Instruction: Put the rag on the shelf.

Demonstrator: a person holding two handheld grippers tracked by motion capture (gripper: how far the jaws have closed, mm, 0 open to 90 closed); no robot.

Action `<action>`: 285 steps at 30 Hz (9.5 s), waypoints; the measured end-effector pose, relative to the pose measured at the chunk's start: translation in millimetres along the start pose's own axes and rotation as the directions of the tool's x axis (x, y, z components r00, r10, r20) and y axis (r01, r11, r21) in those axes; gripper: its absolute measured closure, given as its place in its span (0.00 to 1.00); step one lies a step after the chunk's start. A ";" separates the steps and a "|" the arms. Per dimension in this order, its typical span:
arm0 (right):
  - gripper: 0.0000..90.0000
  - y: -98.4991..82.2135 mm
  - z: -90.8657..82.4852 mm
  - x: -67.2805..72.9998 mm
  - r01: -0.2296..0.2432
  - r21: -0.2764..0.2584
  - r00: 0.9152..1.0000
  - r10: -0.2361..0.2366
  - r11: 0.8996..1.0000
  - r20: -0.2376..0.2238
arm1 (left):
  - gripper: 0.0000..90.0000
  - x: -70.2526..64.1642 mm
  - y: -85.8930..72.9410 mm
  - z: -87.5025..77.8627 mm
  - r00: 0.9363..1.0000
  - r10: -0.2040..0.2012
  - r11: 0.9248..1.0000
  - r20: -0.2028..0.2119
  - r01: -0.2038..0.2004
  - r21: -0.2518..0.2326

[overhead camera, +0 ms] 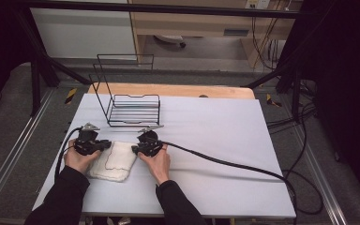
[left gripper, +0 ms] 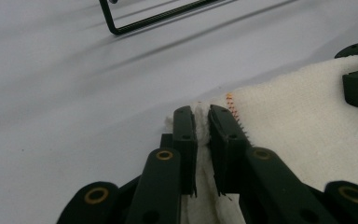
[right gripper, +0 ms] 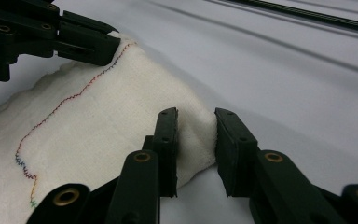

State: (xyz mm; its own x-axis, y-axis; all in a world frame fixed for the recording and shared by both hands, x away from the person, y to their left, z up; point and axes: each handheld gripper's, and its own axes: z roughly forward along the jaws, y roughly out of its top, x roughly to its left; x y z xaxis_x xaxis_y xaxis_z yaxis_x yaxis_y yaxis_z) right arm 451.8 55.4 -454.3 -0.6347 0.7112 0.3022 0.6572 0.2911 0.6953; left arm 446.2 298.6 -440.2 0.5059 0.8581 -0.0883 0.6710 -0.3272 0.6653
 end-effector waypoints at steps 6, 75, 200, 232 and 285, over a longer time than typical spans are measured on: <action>0.89 -0.3 -2.0 1.7 0.019 -0.013 1.000 -0.019 1.000 -0.004 | 0.93 2.3 -0.3 -1.7 1.000 -0.018 1.000 0.017 0.018 -0.004; 0.92 32.3 -106.1 54.0 0.272 -0.364 0.959 -0.282 0.891 0.028 | 0.93 -31.3 6.8 -114.0 0.998 0.056 0.878 -0.005 -0.052 -0.475; 0.92 200.0 -211.1 50.5 0.405 -0.628 0.914 -0.315 0.665 0.256 | 0.93 -36.5 188.8 -190.8 0.993 0.065 0.642 -0.097 -0.116 -0.758; 0.92 245.0 -200.6 23.8 0.405 -0.622 0.914 -0.294 0.670 0.279 | 0.93 -18.2 235.6 -175.1 0.988 0.059 0.661 -0.143 -0.146 -0.736; 0.92 219.7 -151.1 3.6 0.416 -0.487 0.908 -0.315 0.768 0.277 | 0.93 5.4 195.7 -124.6 0.994 0.072 0.746 -0.077 -0.105 -0.658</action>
State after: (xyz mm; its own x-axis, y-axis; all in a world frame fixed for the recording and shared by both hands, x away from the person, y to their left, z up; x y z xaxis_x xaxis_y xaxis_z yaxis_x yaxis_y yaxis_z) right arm 532.5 25.3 -201.9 -0.6705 0.7312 -0.1259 0.0432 0.2078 0.9772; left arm 512.7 288.5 -218.2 0.5098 0.8601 0.0172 0.0909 -0.0737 0.9931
